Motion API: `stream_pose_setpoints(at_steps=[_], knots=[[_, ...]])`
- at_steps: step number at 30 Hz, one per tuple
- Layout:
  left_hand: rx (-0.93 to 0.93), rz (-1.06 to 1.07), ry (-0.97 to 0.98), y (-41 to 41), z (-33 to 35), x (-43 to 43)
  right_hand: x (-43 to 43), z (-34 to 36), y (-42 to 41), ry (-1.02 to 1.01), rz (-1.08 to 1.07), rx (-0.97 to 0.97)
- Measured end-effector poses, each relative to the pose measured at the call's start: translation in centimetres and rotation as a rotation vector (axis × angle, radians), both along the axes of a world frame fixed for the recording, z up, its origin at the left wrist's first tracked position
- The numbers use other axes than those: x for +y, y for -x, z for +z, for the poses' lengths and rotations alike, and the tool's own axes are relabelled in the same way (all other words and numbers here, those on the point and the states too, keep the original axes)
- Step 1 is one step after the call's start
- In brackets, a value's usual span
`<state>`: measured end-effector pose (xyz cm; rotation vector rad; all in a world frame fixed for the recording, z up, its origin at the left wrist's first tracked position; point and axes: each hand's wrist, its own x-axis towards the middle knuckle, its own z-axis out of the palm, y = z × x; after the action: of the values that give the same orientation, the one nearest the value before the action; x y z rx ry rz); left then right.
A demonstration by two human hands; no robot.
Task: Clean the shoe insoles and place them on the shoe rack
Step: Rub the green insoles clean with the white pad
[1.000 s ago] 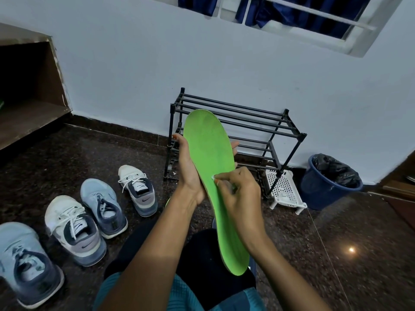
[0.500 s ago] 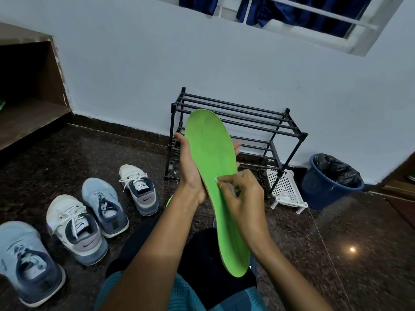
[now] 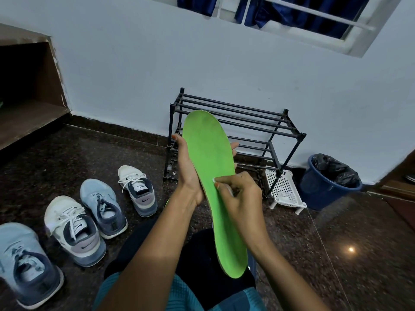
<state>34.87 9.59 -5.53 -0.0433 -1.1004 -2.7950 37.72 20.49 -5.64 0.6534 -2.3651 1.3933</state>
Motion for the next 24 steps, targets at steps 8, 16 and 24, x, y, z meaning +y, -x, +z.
stream_pose_setpoints(at_steps=[8, 16, 24], knots=[[-0.023, -0.047, 0.059, -0.2, -0.2, 0.3, 0.2, 0.5, 1.7, -0.153, -0.173, 0.177], [-0.003, -0.018, -0.025, 0.1, 0.1, 0.1, -0.4, 0.2, -0.7, -0.069, 0.000, 0.105], [-0.004, -0.054, 0.001, 0.2, -0.2, 0.3, -0.4, 0.8, 1.2, -0.160, -0.127, 0.180]])
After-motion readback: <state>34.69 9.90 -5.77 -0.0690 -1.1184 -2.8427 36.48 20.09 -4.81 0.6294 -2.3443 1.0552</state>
